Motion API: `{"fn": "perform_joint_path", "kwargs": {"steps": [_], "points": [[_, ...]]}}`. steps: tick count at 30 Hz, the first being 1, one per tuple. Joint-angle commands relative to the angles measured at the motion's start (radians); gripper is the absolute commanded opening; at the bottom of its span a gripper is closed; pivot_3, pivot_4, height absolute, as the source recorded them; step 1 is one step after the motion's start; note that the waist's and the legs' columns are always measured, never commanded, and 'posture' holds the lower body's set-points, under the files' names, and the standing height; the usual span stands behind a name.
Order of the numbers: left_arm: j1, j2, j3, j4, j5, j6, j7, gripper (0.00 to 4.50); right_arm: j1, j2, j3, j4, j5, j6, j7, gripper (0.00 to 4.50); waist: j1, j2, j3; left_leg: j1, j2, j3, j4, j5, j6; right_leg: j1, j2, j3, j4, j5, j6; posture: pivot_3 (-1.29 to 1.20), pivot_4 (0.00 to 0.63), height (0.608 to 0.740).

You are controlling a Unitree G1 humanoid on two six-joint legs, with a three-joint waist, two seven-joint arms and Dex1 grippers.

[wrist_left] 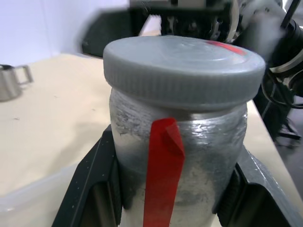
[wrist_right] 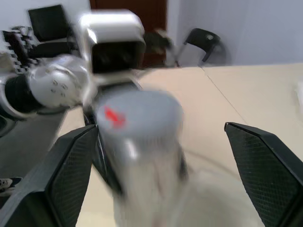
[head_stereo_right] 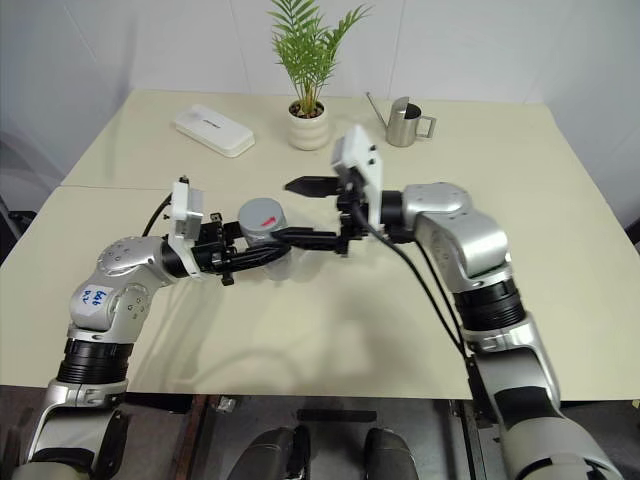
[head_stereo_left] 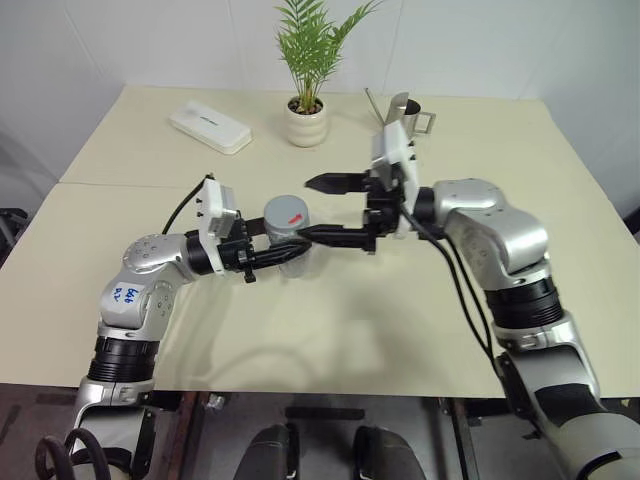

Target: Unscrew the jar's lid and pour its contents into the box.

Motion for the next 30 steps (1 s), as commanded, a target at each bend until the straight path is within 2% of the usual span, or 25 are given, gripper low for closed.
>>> {"fn": "perform_joint_path", "kwargs": {"steps": [1, 7, 12, 16, 23, 30], "points": [[0.003, 0.005, 0.011, -0.046, -0.015, -0.032, -0.022, 1.95, -0.010, -0.044, -0.060, 0.021, -0.008, -0.027, 0.010, 4.47, -0.002, 0.000, 0.000, 0.000, 0.000, 0.000, 0.000, 0.000, 0.000, 0.000, 0.000, 0.000, -0.001, 0.000, 0.000, 0.00, 0.150, 0.740], [-0.002, 0.021, 0.010, -0.025, 0.012, -0.043, -0.022, 1.95, 0.005, -0.065, -0.095, -0.017, 0.054, 0.007, 0.086, 4.47, -0.012, 0.001, 0.000, 0.000, 0.002, 0.001, -0.001, 0.000, 0.000, 0.000, 0.002, 0.000, -0.001, 0.000, 0.000, 0.00, 0.150, 0.740], [-0.008, 0.018, 0.001, -0.015, 0.026, -0.046, -0.019, 1.95, 0.003, -0.002, -0.086, -0.141, 0.152, 0.097, 0.075, 4.47, -0.009, 0.001, 0.000, 0.000, 0.002, 0.001, -0.001, 0.000, 0.000, 0.000, 0.001, 0.001, -0.001, 0.000, 0.000, 0.00, 0.150, 0.740], [-0.008, 0.012, -0.006, -0.015, 0.036, -0.044, -0.014, 1.95, -0.014, 0.100, -0.029, -0.207, 0.124, 0.132, -0.044, 4.47, -0.006, 0.001, 0.000, 0.000, 0.002, 0.001, 0.000, 0.000, 0.000, 0.000, 0.001, 0.001, -0.001, 0.000, 0.000, 0.00, 0.150, 0.740], [-0.010, 0.002, -0.019, -0.014, 0.038, -0.033, -0.012, 1.95, -0.011, 0.193, 0.082, -0.215, 0.018, 0.093, -0.145, 4.47, -0.006, 0.001, 0.000, 0.000, 0.000, 0.000, -0.001, 0.000, 0.000, -0.001, 0.000, 0.001, 0.001, 0.000, 0.000, 0.00, 0.150, 0.740], [-0.016, -0.002, -0.023, -0.009, 0.035, -0.035, -0.008, 1.95, -0.030, 0.217, 0.097, -0.156, -0.049, 0.056, -0.176, 4.47, -0.006, 0.001, 0.000, 0.000, 0.000, 0.001, -0.001, 0.000, 0.000, -0.002, 0.001, 0.001, 0.001, 0.000, 0.000, 0.00, 0.150, 0.740]]}}
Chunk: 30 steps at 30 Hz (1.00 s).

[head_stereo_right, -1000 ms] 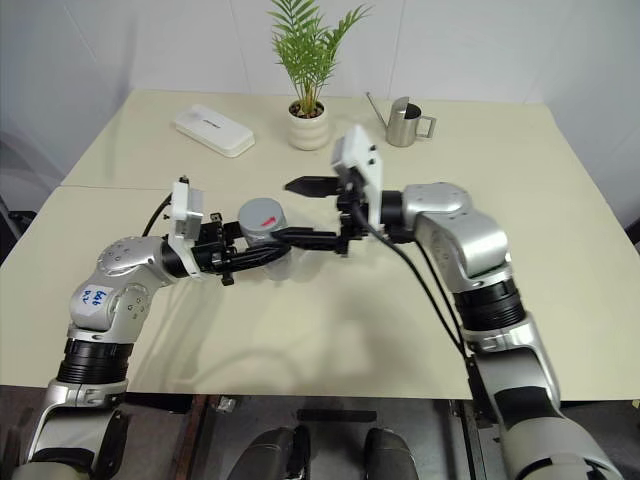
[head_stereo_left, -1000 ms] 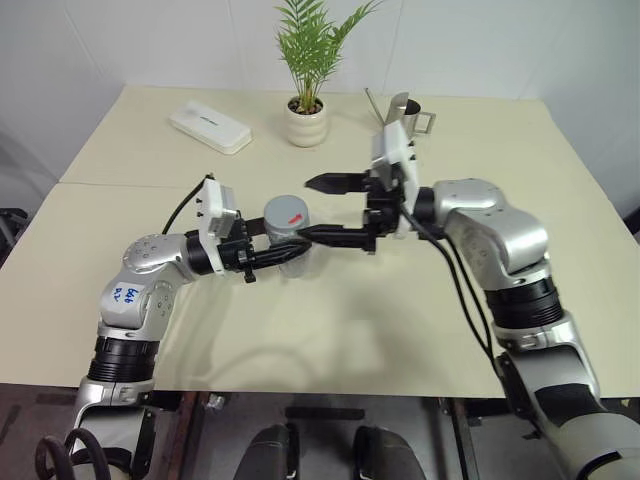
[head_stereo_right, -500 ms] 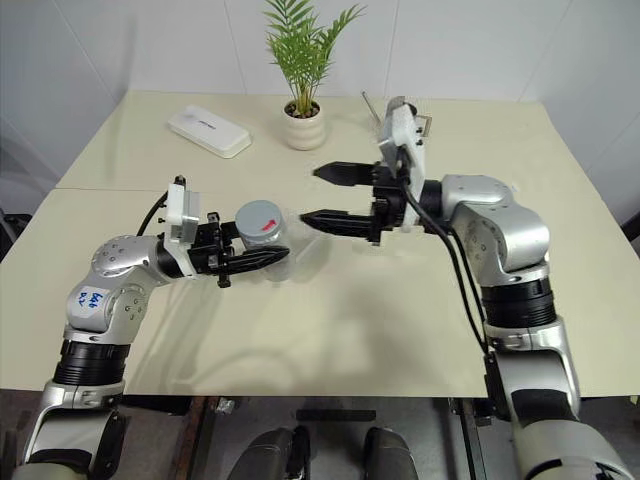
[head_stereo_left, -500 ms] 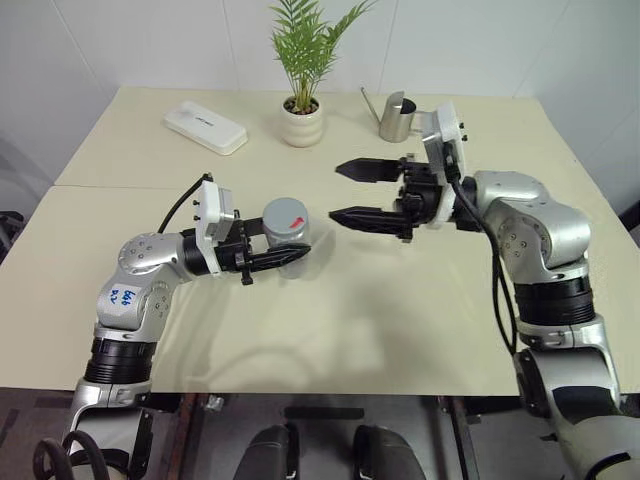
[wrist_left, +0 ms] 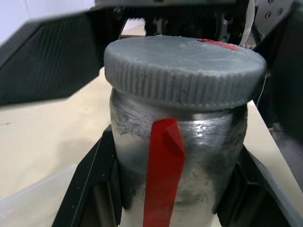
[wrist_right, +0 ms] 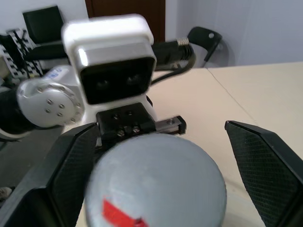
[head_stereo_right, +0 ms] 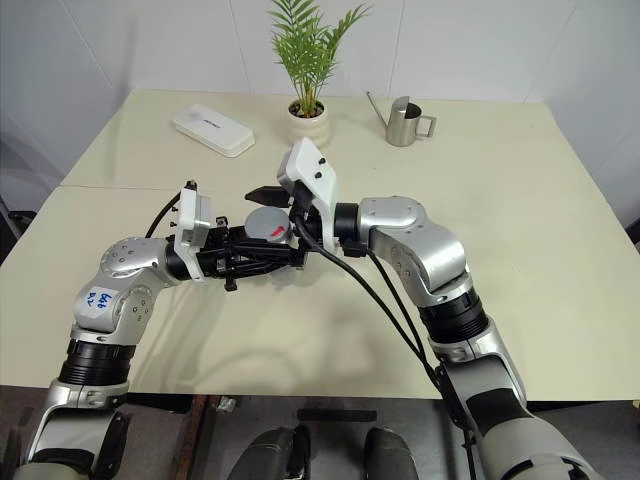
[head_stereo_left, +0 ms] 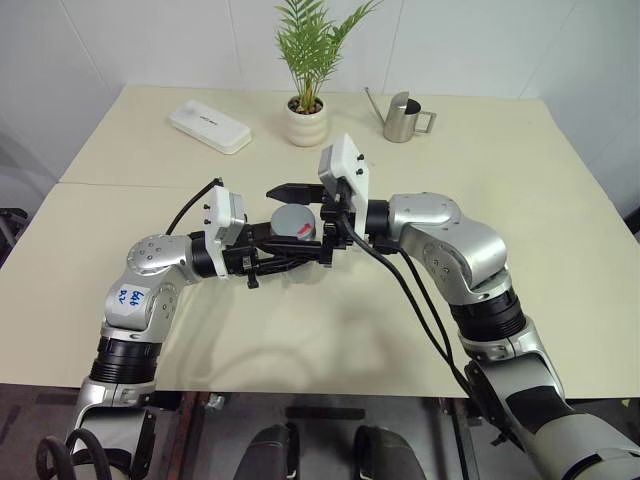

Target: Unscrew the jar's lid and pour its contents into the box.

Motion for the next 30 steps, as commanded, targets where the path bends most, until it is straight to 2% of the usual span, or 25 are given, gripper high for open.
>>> {"fn": "perform_joint_path", "kwargs": {"steps": [1, 24, 30], "points": [[-0.016, 0.000, 0.010, -0.009, -0.007, -0.009, 0.003, 1.95, -0.038, 0.007, -0.030, 0.011, -0.013, -0.043, -0.010, 4.47, 0.000, 0.000, 0.000, 0.000, 0.000, 0.000, 0.000, 0.000, 0.000, 0.000, 0.000, 0.000, 0.000, 0.000, 0.000, 0.00, 0.150, 0.740], [0.007, 0.001, 0.028, -0.014, -0.022, -0.020, 0.006, 1.95, 0.028, -0.229, -0.191, 0.022, 0.106, -0.018, 0.144, 4.47, 0.002, 0.000, 0.000, 0.000, 0.000, 0.000, 0.000, 0.000, 0.000, 0.001, 0.000, 0.000, -0.001, 0.000, 0.000, 0.00, 0.150, 0.740], [0.008, 0.009, 0.029, -0.009, -0.014, -0.020, 0.003, 1.95, 0.024, -0.234, -0.205, 0.000, 0.145, 0.005, 0.165, 4.47, 0.000, 0.000, 0.000, 0.000, 0.000, 0.001, 0.000, 0.000, 0.000, 0.001, 0.000, 0.000, -0.001, 0.000, 0.000, 0.00, 0.150, 0.740]]}}
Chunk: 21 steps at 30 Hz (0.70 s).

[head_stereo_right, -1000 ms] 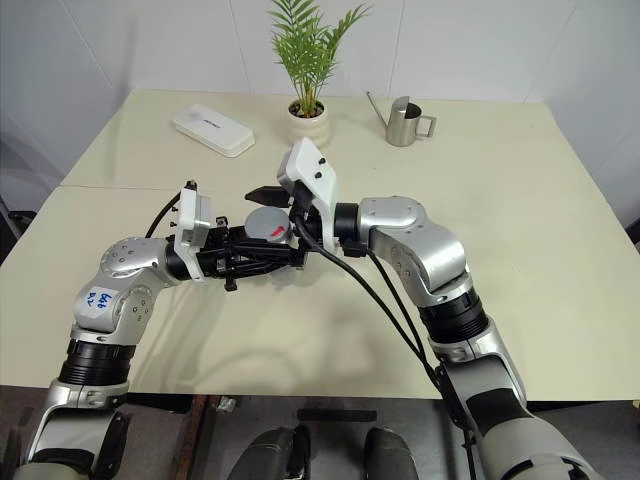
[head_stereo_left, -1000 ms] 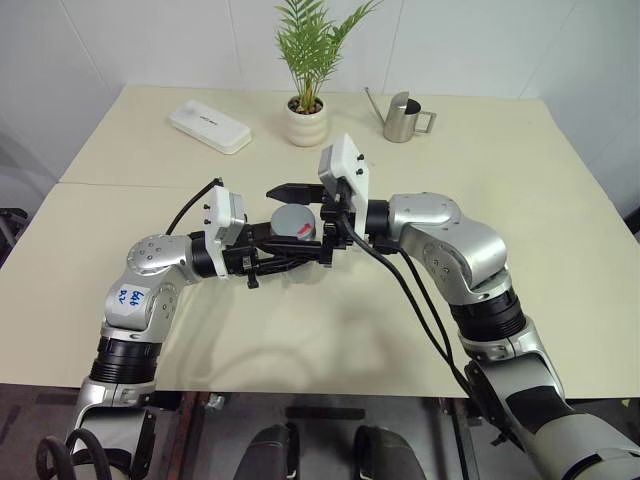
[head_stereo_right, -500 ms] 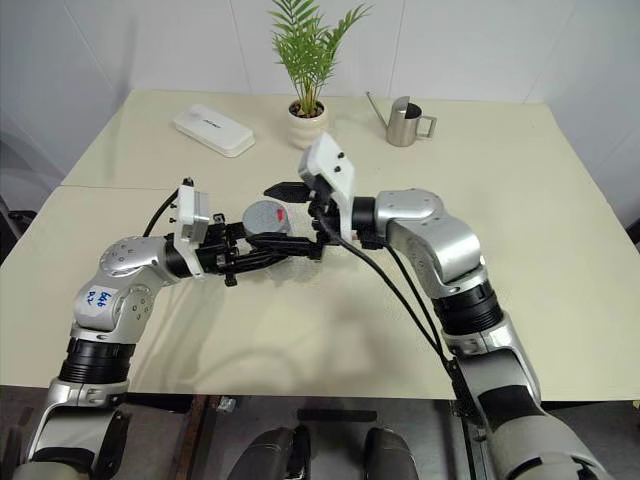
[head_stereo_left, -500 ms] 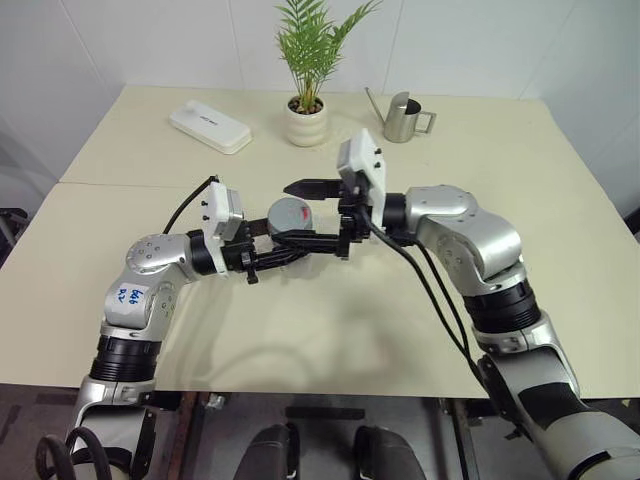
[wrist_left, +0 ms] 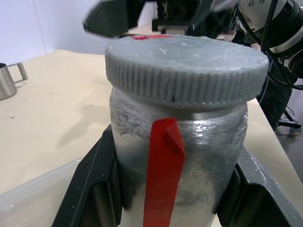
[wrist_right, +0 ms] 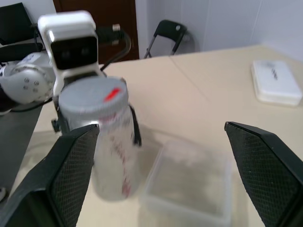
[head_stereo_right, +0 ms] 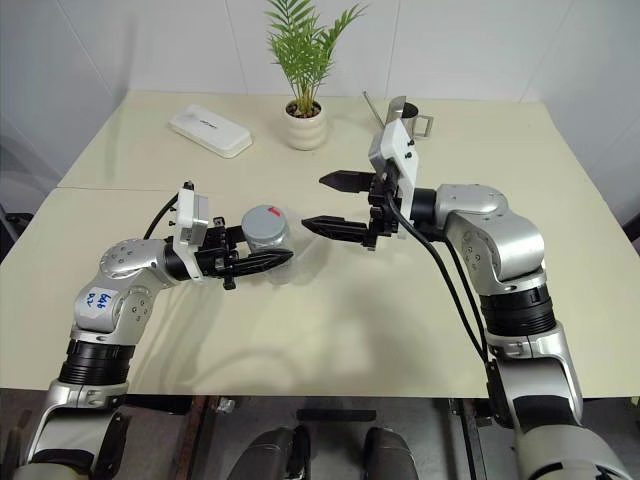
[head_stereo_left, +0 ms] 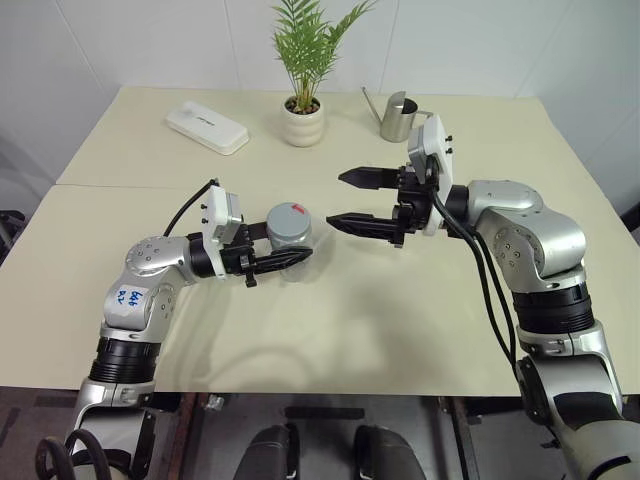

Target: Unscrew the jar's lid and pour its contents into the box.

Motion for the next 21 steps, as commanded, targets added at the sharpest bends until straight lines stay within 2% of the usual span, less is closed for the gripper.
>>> {"fn": "perform_joint_path", "kwargs": {"steps": [1, 11, 16, 21], "points": [[0.002, 0.008, 0.020, -0.031, -0.011, -0.019, -0.005, 1.95, -0.038, 0.024, -0.040, -0.060, 0.068, 0.026, -0.002, 4.47, 0.000, 0.000, 0.000, 0.000, 0.000, 0.000, 0.000, 0.000, 0.000, 0.000, 0.000, 0.000, 0.000, 0.000, 0.000, 0.00, 0.150, 0.740], [0.003, 0.001, 0.011, -0.025, -0.006, -0.017, -0.002, 1.95, -0.070, 0.211, 0.069, -0.125, 0.035, 0.048, -0.143, 4.47, -0.001, 0.000, 0.000, 0.000, 0.000, 0.000, 0.000, 0.000, 0.000, 0.000, 0.000, 0.000, 0.001, 0.000, 0.000, 0.00, 0.150, 0.740], [-0.001, -0.004, 0.007, -0.023, -0.005, -0.017, 0.002, 1.95, -0.085, 0.256, 0.144, -0.080, -0.063, 0.002, -0.190, 4.47, 0.001, 0.000, 0.000, 0.000, 0.000, 0.000, 0.000, 0.000, 0.000, -0.001, 0.000, 0.000, 0.001, 0.000, 0.000, 0.00, 0.150, 0.740], [0.004, -0.004, 0.008, -0.029, -0.007, -0.015, 0.005, 1.95, -0.081, 0.255, 0.143, -0.068, -0.087, -0.014, -0.186, 4.47, 0.000, 0.000, 0.000, 0.000, 0.000, -0.001, 0.000, 0.000, 0.000, -0.001, 0.000, 0.000, 0.001, 0.000, 0.000, 0.00, 0.150, 0.740]]}}
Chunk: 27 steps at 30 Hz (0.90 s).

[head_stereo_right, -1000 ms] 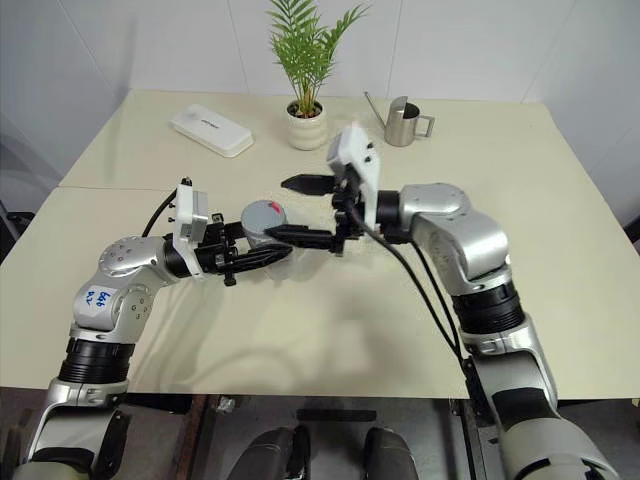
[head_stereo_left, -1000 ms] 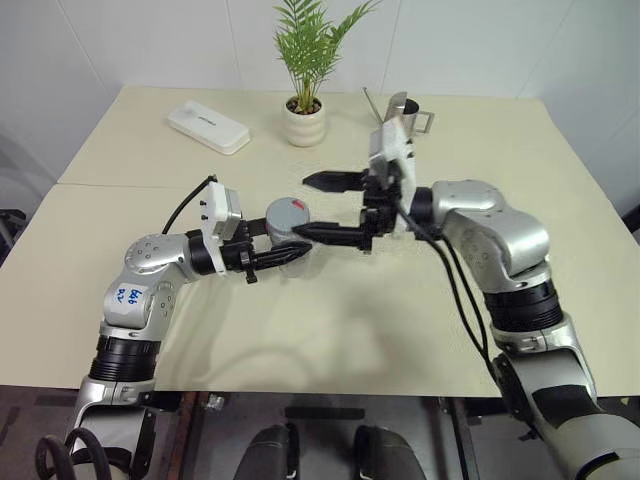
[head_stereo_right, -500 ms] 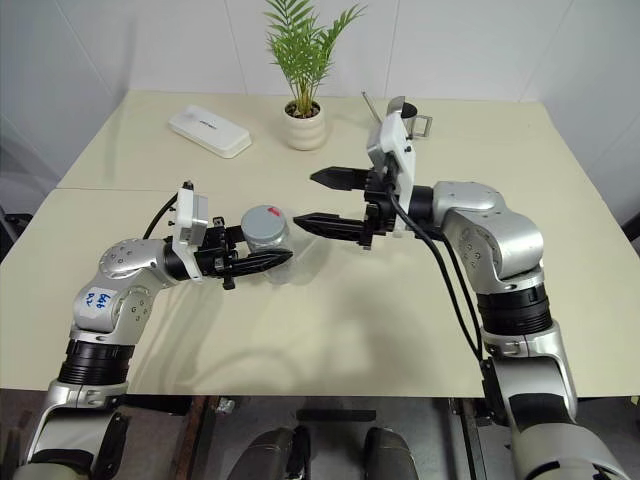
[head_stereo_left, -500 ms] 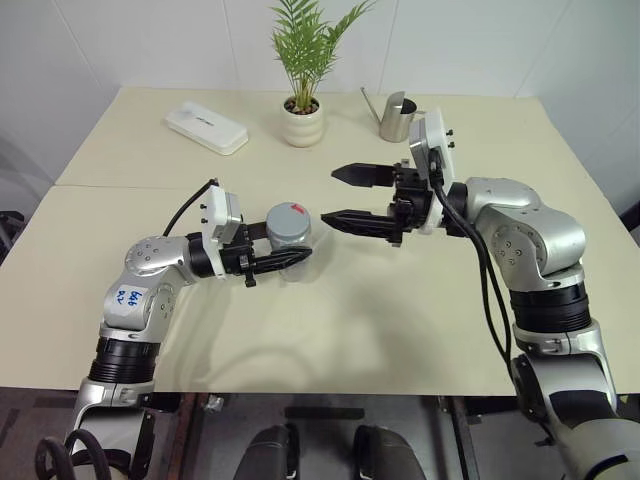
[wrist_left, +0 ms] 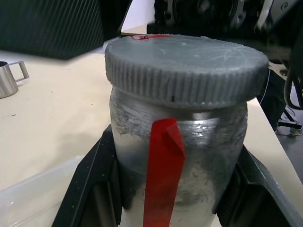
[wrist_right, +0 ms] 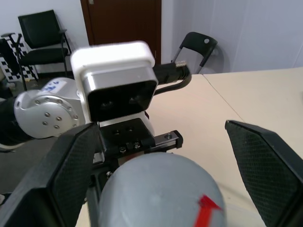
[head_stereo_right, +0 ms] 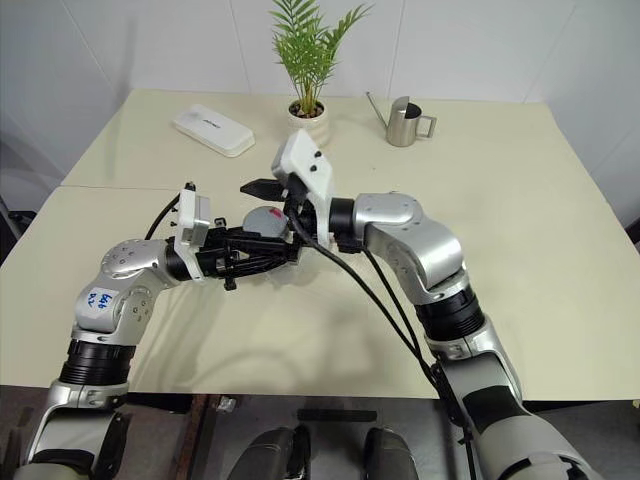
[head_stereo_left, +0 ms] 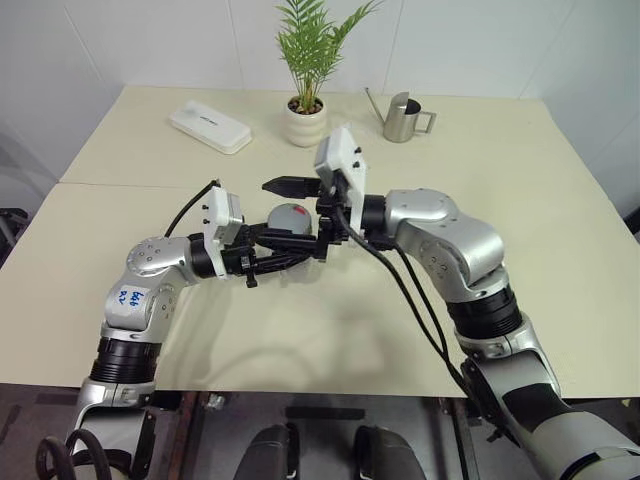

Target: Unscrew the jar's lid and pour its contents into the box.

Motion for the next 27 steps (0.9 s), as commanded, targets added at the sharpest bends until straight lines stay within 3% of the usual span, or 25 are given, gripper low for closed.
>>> {"fn": "perform_joint_path", "kwargs": {"steps": [1, 22, 27], "points": [[0.007, -0.001, 0.012, -0.032, -0.008, -0.015, 0.003, 1.95, -0.013, -0.005, -0.023, -0.014, -0.009, -0.034, 0.005, 4.47, -0.001, 0.000, 0.000, 0.000, 0.000, 0.000, 0.000, 0.000, 0.000, 0.000, 0.000, 0.000, 0.000, 0.000, 0.000, 0.00, 0.150, 0.740], [0.006, 0.019, 0.020, -0.030, -0.006, -0.016, 0.001, 1.95, 0.049, -0.212, -0.160, 0.015, 0.063, -0.052, 0.146, 4.47, 0.002, 0.000, 0.000, 0.000, 0.000, 0.000, 0.000, 0.000, 0.000, 0.001, 0.000, 0.000, -0.001, 0.000, 0.000, 0.00, 0.150, 0.740], [0.011, 0.028, 0.030, -0.038, -0.011, -0.008, -0.006, 1.95, 0.062, -0.223, -0.229, -0.047, 0.211, 0.010, 0.242, 4.47, 0.000, 0.000, 0.000, 0.000, 0.000, 0.001, 0.000, 0.000, 0.000, 0.001, 0.000, 0.000, -0.001, 0.000, 0.000, 0.00, 0.150, 0.740]]}}
